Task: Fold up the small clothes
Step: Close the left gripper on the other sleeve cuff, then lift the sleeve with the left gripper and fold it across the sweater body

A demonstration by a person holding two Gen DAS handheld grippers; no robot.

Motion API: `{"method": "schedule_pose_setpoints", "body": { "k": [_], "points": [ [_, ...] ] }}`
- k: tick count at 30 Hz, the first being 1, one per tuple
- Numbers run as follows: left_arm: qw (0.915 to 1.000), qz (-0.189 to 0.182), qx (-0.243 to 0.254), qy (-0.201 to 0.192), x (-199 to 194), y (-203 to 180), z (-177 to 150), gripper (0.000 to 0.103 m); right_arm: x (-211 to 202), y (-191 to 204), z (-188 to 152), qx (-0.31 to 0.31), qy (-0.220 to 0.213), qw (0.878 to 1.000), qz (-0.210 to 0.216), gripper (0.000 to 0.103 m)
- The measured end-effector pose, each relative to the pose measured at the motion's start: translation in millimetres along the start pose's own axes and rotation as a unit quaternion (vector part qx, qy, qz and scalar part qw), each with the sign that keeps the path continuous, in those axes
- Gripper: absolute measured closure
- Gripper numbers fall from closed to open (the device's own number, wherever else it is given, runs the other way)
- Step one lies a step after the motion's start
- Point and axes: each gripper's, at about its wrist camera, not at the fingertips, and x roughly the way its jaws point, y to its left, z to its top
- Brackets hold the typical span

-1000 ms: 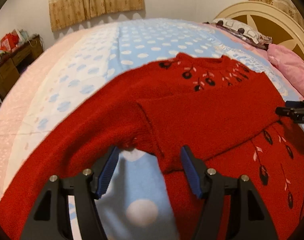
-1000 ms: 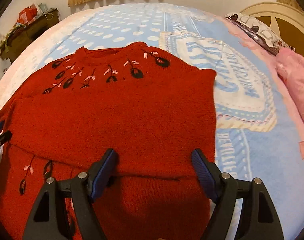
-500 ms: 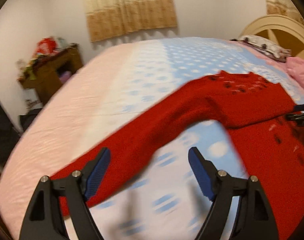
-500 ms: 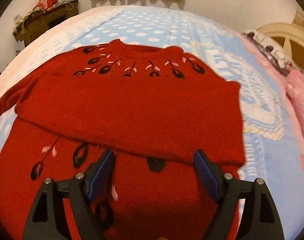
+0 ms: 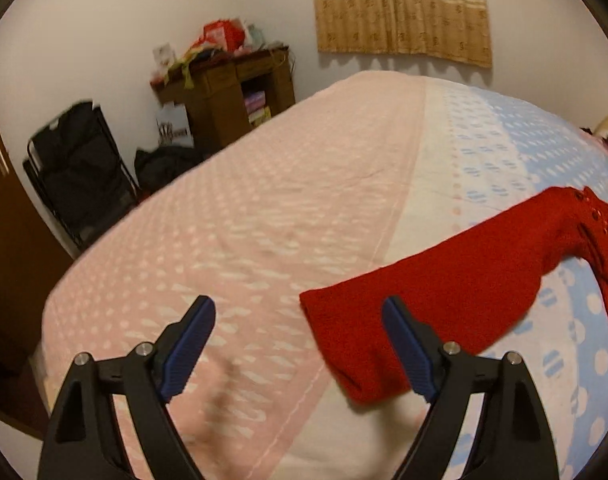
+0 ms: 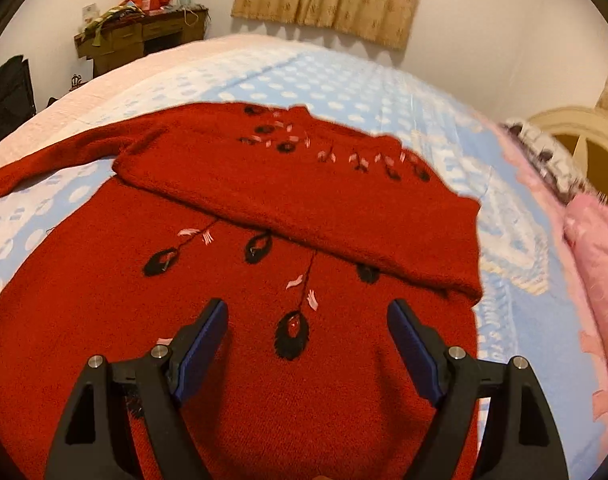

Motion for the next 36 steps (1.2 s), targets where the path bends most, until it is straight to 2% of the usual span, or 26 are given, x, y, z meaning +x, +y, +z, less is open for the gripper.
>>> {"method": "schedule_pose_setpoints", "body": {
  "k": [4, 10, 13, 16, 17, 20, 23, 27, 36],
  "points": [
    [0.9987, -0.033, -0.025, 0.03, 16, -3, -5, 0.023, -3, 6, -2, -0.015, -0.012, 1.0, -0.011, 0.021],
    [0.9945, -0.065, -0.044, 0.069, 32, -5, -10, 0.042, 0, 15, -5, -0.033, -0.003, 0.999, -0.013, 0.021],
    [0.9935, -0.077, -0.043, 0.072, 33, -4, -9, 0.053, 1, 19, -7, -0.04, -0.002, 0.999, -0.015, 0.021],
    [0.9934, -0.077, -0.043, 0.074, 34, -2, -9, 0.076, 3, 22, -8, -0.045, 0.002, 0.999, -0.014, 0.021],
    [0.9932, -0.078, -0.043, 0.074, 34, -1, -8, 0.088, 3, 22, -8, -0.044, 0.003, 0.999, -0.014, 0.021],
    [0.9923, -0.085, -0.054, 0.072, 31, 3, -7, 0.09, 3, 21, -9, -0.041, 0.002, 0.999, -0.013, 0.021],
    [0.9928, -0.093, -0.055, 0.052, 18, 2, -2, 0.091, 3, 21, -9, -0.038, 0.002, 0.999, -0.013, 0.021],
    [0.99, -0.125, -0.059, 0.029, -1, -1, 9, 0.091, 3, 21, -9, -0.038, 0.003, 0.999, -0.013, 0.021],
    [0.9751, -0.209, -0.075, 0.001, -34, -29, 50, 0.091, 0, 21, -9, -0.032, -0.002, 0.999, -0.015, 0.021]
  ]
}}
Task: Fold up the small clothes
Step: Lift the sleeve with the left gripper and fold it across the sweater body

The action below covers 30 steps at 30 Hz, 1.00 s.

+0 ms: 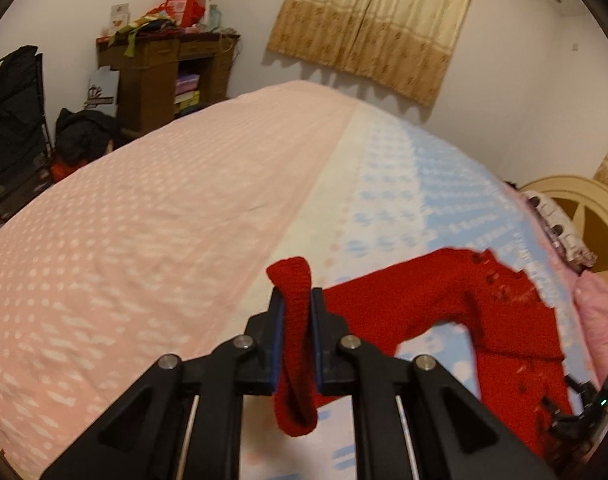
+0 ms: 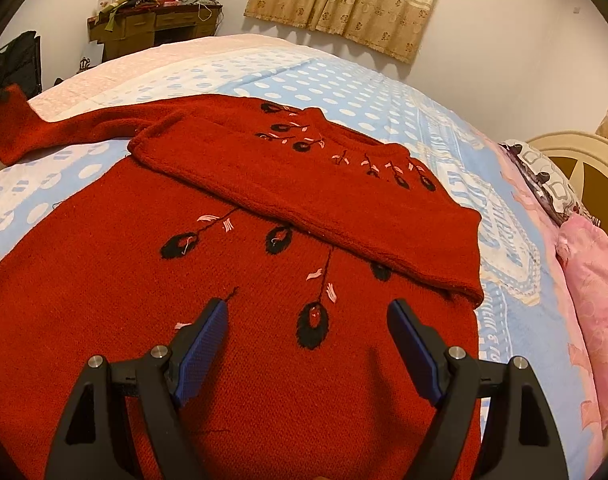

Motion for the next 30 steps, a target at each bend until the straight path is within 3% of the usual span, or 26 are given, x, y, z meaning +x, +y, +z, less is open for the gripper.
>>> {"method": "schedule_pose_setpoints", "body": {
  "k": [8, 22, 30],
  "points": [
    [0.9969, -0.067, 0.03, -0.03, -18, -67, 28, 0.092, -10, -4, 0, 0.01, -0.021, 1.0, -0.002, 0.021],
    [0.9746, -0.173, 0.112, -0.088, -47, -204, 76, 0.092, -14, -9, -4, 0.029, -0.034, 0.999, 0.006, 0.021],
    [0.9622, -0.216, 0.148, -0.075, -37, -277, 77, 0.092, -16, -15, -7, 0.048, -0.039, 0.998, 0.015, 0.021]
  ]
}}
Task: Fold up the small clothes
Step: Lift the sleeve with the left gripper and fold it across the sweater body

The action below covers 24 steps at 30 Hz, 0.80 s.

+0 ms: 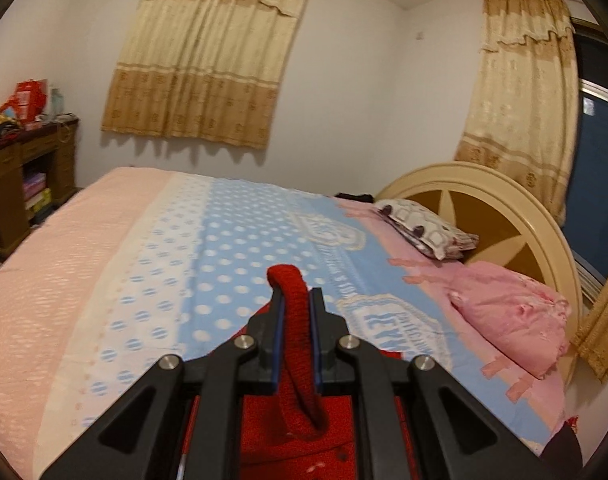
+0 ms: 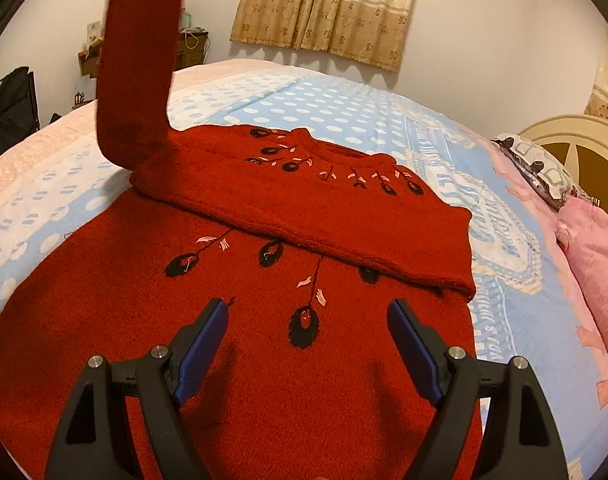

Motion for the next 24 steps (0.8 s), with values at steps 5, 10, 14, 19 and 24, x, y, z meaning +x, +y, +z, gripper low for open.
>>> {"method": "schedule_pose_setpoints", "body": {
  "k": [5, 10, 14, 19, 24],
  "points": [
    [0.9995, -0.023, 0.017, 0.015, 30, -35, 1, 0.092, -1, -4, -1, 0.014, -0.001, 1.0, 0.008, 0.021],
    [0.9979, -0.04, 0.024, 0.044, 67, -64, -8, 0.092, 1, -6, -3, 0.023, 0.004, 1.0, 0.013, 0.021],
    [0.9961, -0.04, 0.038, 0.07, 97, -83, -23, 0.092, 3, -7, -5, 0.026, 0.008, 0.999, 0.018, 0.021],
    [0.9927, -0.024, 0.049, 0.107, 139, -95, -54, 0.092, 6, -8, -7, 0.031, 0.019, 0.999, 0.024, 0.021],
    [0.9846, -0.013, 0.059, 0.164, 178, -105, -95, 0.091, 10, -9, -8, 0.035, 0.028, 0.999, 0.029, 0.02]
  ]
}}
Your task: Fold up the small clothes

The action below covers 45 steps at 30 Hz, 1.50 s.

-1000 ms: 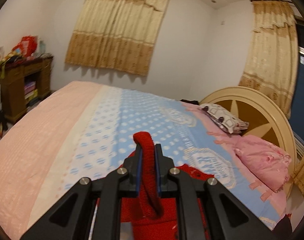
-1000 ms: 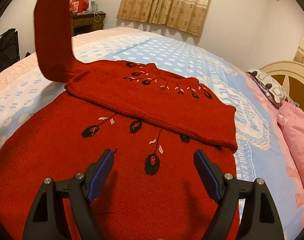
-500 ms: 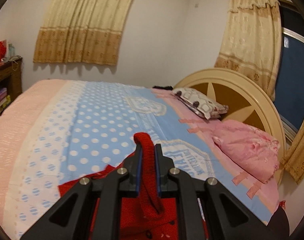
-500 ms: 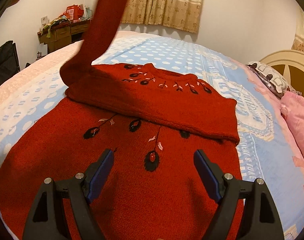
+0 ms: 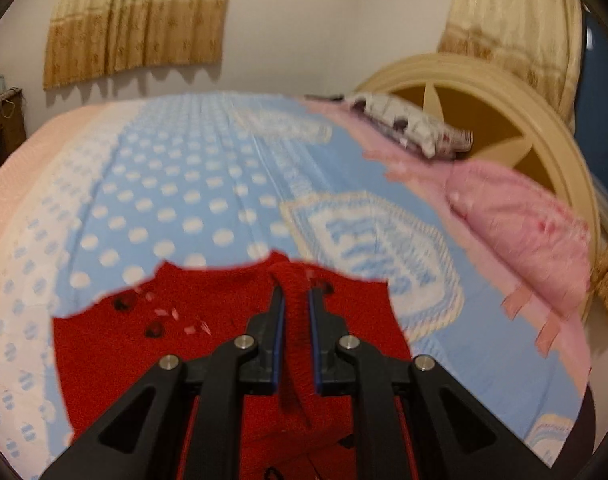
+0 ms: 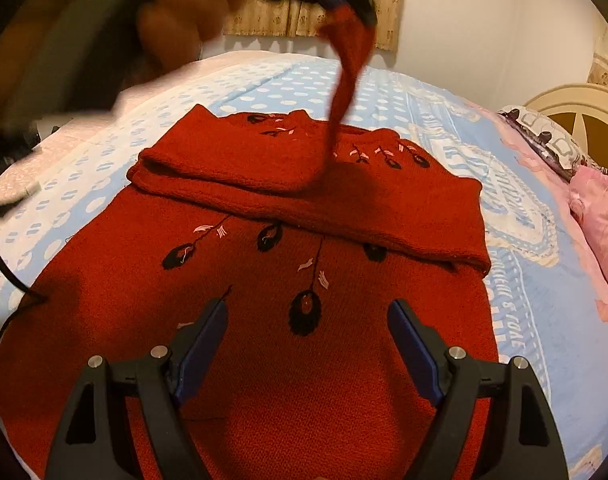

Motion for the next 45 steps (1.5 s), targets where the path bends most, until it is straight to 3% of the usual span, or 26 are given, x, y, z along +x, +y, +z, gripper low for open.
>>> {"method": "schedule_pose_setpoints", "body": {
  "k": [2, 4, 6, 10, 13, 18, 22, 24, 28, 31, 35, 39, 40, 43, 45],
  "points": [
    [0.9998, 0.01, 0.016, 0.007, 9, -8, -5, 0.086, 1, 0, -1, 0.001, 0.004, 1.0, 0.001, 0.02],
    [0.999, 0.018, 0.039, 0.014, 13, -16, -8, 0.075, 3, 1, -1, 0.0, 0.008, 1.0, 0.003, 0.02],
    [0.9984, 0.018, 0.053, 0.004, 7, -17, -8, 0.043, 4, 1, -1, 0.0, 0.01, 1.0, 0.006, 0.02],
    [0.995, 0.031, 0.086, -0.039, -20, -8, -13, 0.028, 5, 0, -2, 0.004, 0.013, 1.0, 0.011, 0.02],
    [0.9914, 0.066, 0.097, -0.059, -38, 17, -25, 0.012, 6, -1, -2, 0.007, 0.018, 1.0, 0.015, 0.02],
    [0.9866, 0.134, 0.082, -0.043, -46, 80, -61, 0.01, 3, -5, 1, 0.019, 0.021, 0.999, 0.022, 0.02],
    [0.9843, 0.17, 0.047, -0.009, -44, 134, -93, 0.01, -9, -26, 4, 0.057, 0.055, 0.993, 0.088, 0.02],
    [0.9826, 0.183, 0.03, -0.001, -41, 154, -105, 0.01, -17, -37, 5, 0.056, 0.077, 0.992, 0.088, 0.02],
    [0.987, 0.16, -0.007, 0.02, -30, 172, -117, 0.01, -40, -70, 25, 0.048, 0.082, 0.995, 0.034, 0.02],
    [0.9895, 0.142, -0.011, 0.021, -29, 172, -123, 0.01, -39, -105, 48, 0.09, 0.057, 0.994, 0.002, 0.02],
    [0.991, 0.132, -0.004, 0.022, -27, 172, -131, 0.005, -6, -144, 68, 0.17, 0.049, 0.984, -0.009, 0.02],
    [0.992, 0.113, -0.023, 0.05, -17, 181, -134, 0.003, 45, -149, 80, 0.17, 0.068, 0.983, -0.027, 0.021],
    [0.9917, 0.111, -0.033, 0.056, -15, 185, -135, 0.003, 57, -149, 81, 0.172, 0.074, 0.982, -0.029, 0.023],
    [0.9914, 0.107, -0.049, 0.056, -16, 190, -136, 0.003, 77, -149, 79, 0.182, 0.089, 0.979, -0.022, 0.048],
    [0.9913, 0.109, -0.047, 0.056, -16, 189, -138, 0.003, 89, -151, 76, 0.186, 0.098, 0.978, -0.019, 0.056]
  ]
}}
